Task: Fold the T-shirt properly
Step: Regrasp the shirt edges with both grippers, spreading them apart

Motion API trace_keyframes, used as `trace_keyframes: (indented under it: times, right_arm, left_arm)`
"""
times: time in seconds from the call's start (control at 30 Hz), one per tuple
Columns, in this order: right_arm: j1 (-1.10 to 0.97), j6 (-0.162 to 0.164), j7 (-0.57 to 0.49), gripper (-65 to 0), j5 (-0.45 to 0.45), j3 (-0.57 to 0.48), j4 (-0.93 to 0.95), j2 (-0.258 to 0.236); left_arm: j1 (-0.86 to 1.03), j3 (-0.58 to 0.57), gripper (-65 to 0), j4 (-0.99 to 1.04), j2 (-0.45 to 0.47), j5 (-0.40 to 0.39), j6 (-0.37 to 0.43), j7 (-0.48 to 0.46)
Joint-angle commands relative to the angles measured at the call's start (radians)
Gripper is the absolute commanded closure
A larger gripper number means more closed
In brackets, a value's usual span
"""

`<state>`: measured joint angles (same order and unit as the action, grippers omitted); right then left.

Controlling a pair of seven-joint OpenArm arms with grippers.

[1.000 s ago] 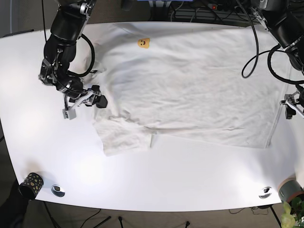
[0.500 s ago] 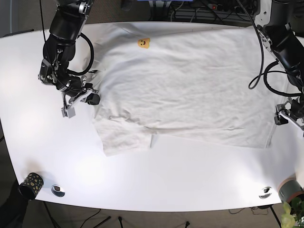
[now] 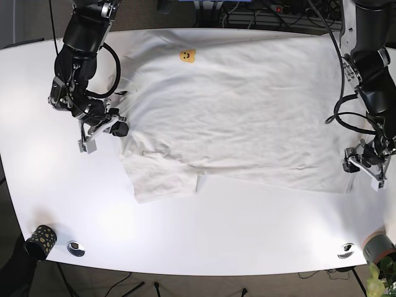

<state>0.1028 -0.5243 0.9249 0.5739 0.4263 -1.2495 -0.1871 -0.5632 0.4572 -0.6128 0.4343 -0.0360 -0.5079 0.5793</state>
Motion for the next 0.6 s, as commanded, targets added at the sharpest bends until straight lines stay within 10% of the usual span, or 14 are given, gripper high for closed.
trace_keyframes:
  times: [0.0,0.57]
  right_arm:
    - [0.015,-0.004,-0.004,0.0,0.007,0.003,-0.016,-0.013]
    - [0.016,-0.004,-0.004,0.0,0.01,0.003,-0.016,-0.012]
  left_arm:
    - [-0.028,-0.002,-39.0,0.009,0.027,-0.009,-0.004,-0.032]
    - [-0.028,-0.15,-39.0,0.159,0.059,-0.012,-0.005,-0.144]
